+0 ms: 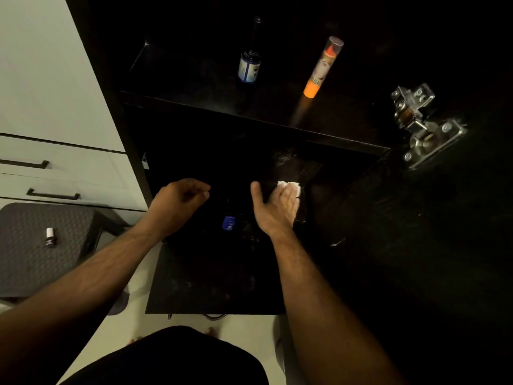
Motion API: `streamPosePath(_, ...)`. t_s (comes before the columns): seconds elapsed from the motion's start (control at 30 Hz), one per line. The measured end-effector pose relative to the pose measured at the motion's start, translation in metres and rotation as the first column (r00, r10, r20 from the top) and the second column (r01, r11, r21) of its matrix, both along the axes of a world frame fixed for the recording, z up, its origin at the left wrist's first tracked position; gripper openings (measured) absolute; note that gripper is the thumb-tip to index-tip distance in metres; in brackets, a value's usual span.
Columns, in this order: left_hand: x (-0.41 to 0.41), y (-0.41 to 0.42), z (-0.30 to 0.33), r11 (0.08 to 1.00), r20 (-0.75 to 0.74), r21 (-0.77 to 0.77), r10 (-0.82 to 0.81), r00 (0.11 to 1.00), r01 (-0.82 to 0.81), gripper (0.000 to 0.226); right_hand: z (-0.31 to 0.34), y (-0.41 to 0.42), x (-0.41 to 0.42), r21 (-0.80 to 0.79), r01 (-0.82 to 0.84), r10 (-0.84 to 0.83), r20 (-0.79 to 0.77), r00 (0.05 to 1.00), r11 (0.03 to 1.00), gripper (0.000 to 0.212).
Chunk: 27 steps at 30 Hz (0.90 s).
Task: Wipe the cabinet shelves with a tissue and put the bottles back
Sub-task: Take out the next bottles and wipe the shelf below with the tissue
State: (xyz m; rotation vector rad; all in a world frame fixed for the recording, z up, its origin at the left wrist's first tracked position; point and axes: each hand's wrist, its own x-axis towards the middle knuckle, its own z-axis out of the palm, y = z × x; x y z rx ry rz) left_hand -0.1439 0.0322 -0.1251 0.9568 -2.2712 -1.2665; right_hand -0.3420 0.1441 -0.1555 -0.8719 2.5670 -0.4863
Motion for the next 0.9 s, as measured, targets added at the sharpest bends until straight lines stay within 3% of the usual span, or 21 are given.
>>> streamPosePath(0.17, 0.0, -0.002, 0.001, 0.999, 0.01, -0.052, -0.017, 1.0, 0.017, 0.025, -0.017, 0.004, 0.03, -0.055, -0.38, 0.378, -0.053, 0.924, 0.923, 0.103)
streamPosePath(0.23, 0.002, -0.006, 0.0, 0.999, -0.004, -0.04, -0.021, 1.0, 0.021, 0.024, -0.017, 0.02, 0.012, -0.039, -0.36, 0.355, -0.099, 0.929, 0.932, 0.097)
streamPosePath(0.3, 0.007, -0.008, -0.001, 0.999, -0.016, -0.042, -0.017, 1.0, 0.016, 0.024, -0.012, 0.03, -0.01, 0.04, -0.237, 0.24, -0.115, 0.964, 0.971, 0.096)
streamPosePath(0.43, 0.011, -0.005, -0.004, 0.996, -0.018, -0.089, -0.027, 0.999, 0.025, 0.024, -0.001, 0.007, -0.005, 0.074, -0.071, 0.075, -0.05, 0.996, 0.995, 0.1)
streamPosePath(0.6, 0.008, 0.001, -0.004, 0.987, -0.022, -0.157, -0.029, 0.999, 0.025, 0.025, -0.004, -0.004, 0.042, -0.022, -0.399, 0.396, -0.078, 0.915, 0.917, 0.101)
streamPosePath(0.67, 0.01, 0.0, -0.003, 0.986, -0.026, -0.161, -0.053, 0.998, 0.048, 0.024, -0.009, 0.011, 0.037, -0.015, -0.428, 0.425, -0.088, 0.901, 0.904, 0.097)
streamPosePath(0.8, 0.02, -0.003, -0.002, 0.989, -0.037, -0.142, -0.052, 0.998, 0.046, 0.022, -0.011, 0.049, 0.002, 0.129, -0.209, 0.227, -0.147, 0.963, 0.969, 0.094)
streamPosePath(0.9, 0.024, 0.002, -0.003, 0.993, -0.032, -0.11, -0.057, 0.998, 0.053, 0.023, -0.01, 0.034, 0.007, 0.118, -0.07, 0.085, -0.125, 0.989, 0.991, 0.098)
